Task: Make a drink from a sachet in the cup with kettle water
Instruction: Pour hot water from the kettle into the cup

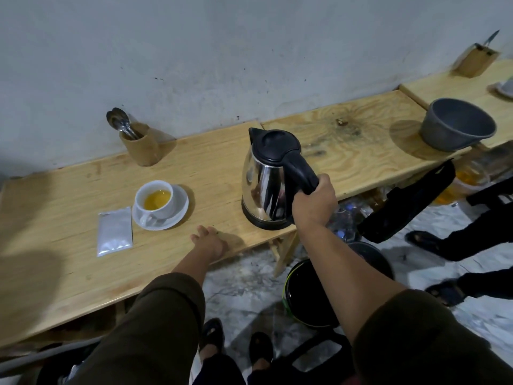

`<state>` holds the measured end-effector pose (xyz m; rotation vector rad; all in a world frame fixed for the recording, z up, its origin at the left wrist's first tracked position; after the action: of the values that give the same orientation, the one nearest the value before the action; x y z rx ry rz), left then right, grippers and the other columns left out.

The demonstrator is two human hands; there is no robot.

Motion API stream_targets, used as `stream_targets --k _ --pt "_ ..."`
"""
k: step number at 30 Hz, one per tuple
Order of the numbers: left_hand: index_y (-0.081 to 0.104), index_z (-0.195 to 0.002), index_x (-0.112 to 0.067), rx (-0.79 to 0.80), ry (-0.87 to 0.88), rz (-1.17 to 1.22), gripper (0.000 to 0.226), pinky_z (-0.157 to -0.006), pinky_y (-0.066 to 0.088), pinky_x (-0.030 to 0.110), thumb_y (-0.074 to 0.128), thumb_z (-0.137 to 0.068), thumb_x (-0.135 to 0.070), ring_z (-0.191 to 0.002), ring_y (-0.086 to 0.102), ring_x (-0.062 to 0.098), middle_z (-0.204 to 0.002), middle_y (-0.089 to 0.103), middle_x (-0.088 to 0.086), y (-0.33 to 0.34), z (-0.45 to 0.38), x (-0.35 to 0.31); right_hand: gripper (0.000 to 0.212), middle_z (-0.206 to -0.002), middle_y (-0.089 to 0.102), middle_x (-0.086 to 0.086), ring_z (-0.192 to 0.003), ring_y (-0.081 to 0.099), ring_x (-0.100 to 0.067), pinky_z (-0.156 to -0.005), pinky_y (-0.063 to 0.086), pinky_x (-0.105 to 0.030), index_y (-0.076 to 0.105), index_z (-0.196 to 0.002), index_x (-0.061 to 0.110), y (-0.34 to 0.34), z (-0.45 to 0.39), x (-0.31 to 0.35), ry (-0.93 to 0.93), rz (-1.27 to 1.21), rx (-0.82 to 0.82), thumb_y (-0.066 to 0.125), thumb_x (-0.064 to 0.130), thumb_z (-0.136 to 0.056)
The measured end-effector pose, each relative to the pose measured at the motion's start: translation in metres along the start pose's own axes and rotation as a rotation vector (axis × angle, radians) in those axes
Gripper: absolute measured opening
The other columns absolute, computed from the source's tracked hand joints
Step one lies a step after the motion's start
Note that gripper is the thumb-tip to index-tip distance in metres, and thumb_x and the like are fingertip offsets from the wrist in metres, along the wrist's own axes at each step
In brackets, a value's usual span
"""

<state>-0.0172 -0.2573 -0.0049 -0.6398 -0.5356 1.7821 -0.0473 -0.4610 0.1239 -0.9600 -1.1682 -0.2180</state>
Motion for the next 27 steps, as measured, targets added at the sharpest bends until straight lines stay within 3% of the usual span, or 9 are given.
stream_targets --k 4,7,11,14,18,20,21,23,27 --pt "0.035 -0.143 -0.002 -0.08 0.04 0.029 0.052 -0.116 0.021 0.05 0.035 -0.098 -0.026 -0.142 0.018 0.039 -0.155 0.023 0.02 0.0 -0.003 0.007 0.017 -0.099 0.062 -0.015 -0.085 0.06 -0.029 -0.07 0.051 -0.032 0.051 -0.088 0.011 -0.001 0.001 0.0 0.011 -0.015 0.03 0.054 -0.003 -0.079" --pt "0.046 -0.139 -0.005 -0.161 0.115 0.133 0.043 -0.112 0.032 0.044 0.035 -0.101 -0.023 -0.136 0.032 0.035 -0.149 0.036 0.016 -0.006 0.008 0.01 0.021 -0.101 0.059 -0.009 -0.094 0.059 -0.029 -0.084 0.055 -0.043 0.055 -0.1 0.01 -0.003 0.005 0.003 -0.031 0.022 0.043 0.058 0.006 -0.079" --pt "0.054 -0.129 0.0 -0.237 0.103 0.342 0.04 -0.108 0.036 0.036 0.037 -0.099 -0.021 -0.127 0.048 0.036 -0.139 0.052 0.02 -0.009 0.011 0.02 0.043 -0.119 0.055 -0.007 -0.112 0.051 -0.027 -0.108 0.037 -0.046 0.053 -0.121 0.012 -0.002 0.017 0.017 -0.245 0.09 -0.024 0.057 0.019 -0.079" --pt "0.039 -0.141 0.002 -0.27 0.029 0.466 0.048 -0.112 0.029 0.035 0.034 -0.101 -0.023 -0.137 0.039 0.035 -0.15 0.04 0.02 -0.015 0.018 0.029 0.045 -0.13 0.053 -0.005 -0.127 0.045 -0.022 -0.122 0.009 -0.045 0.053 -0.128 0.013 0.005 0.024 0.034 -0.433 0.146 -0.032 0.053 0.017 -0.083" --pt "0.032 -0.146 0.0 -0.301 -0.048 0.621 0.053 -0.115 0.028 0.037 0.033 -0.102 -0.029 -0.142 0.033 0.034 -0.155 0.031 0.019 -0.026 0.022 0.056 0.035 -0.134 0.051 -0.004 -0.132 0.042 -0.017 -0.122 0.001 -0.04 0.059 -0.122 0.012 0.03 0.035 0.064 -0.599 0.202 0.043 0.05 0.014 -0.088" --pt "0.037 -0.144 -0.003 -0.342 -0.055 0.718 0.05 -0.114 0.03 0.038 0.033 -0.101 -0.03 -0.139 0.037 0.036 -0.152 0.038 0.018 -0.034 0.019 0.072 0.033 -0.13 0.053 -0.003 -0.126 0.046 -0.017 -0.122 0.006 -0.035 0.062 -0.118 0.011 0.049 0.043 0.081 -0.624 0.18 0.116 0.049 0.012 -0.088" --pt "0.039 -0.143 -0.004 -0.371 -0.051 0.75 0.05 -0.114 0.03 0.039 0.031 -0.102 -0.031 -0.138 0.038 0.036 -0.151 0.04 0.018 -0.04 0.019 0.08 0.032 -0.128 0.054 -0.003 -0.123 0.048 -0.018 -0.12 0.017 -0.034 0.063 -0.116 0.01 0.059 0.048 0.089 -0.625 0.16 0.163 0.048 0.011 -0.088" --pt "0.042 -0.14 -0.003 -0.412 -0.073 0.796 0.052 -0.11 0.035 0.04 0.032 -0.101 -0.035 -0.133 0.044 0.038 -0.146 0.046 0.021 -0.051 0.017 0.097 0.03 -0.125 0.056 -0.004 -0.118 0.051 -0.021 -0.102 0.038 -0.029 0.065 -0.112 0.009 0.081 0.057 0.102 -0.618 0.141 0.241 0.047 0.009 -0.089" --pt "0.038 -0.142 0.004 -0.411 -0.111 0.876 0.067 -0.107 0.036 0.039 0.037 -0.098 -0.046 -0.133 0.043 0.038 -0.146 0.044 0.024 -0.068 0.015 0.124 0.027 -0.123 0.056 -0.007 -0.11 0.056 -0.024 -0.086 0.045 -0.028 0.065 -0.109 0.009 0.129 0.073 0.127 -0.6 0.168 0.371 0.046 0.009 -0.09"
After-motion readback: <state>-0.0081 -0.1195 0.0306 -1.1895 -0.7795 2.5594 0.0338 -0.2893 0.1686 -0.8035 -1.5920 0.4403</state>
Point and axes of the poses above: each hand's wrist, its own z-axis away from the middle knuckle, its own y-axis out of the palm, x = y × z, the point moved 2 cm from there along -z, towards the middle knuckle
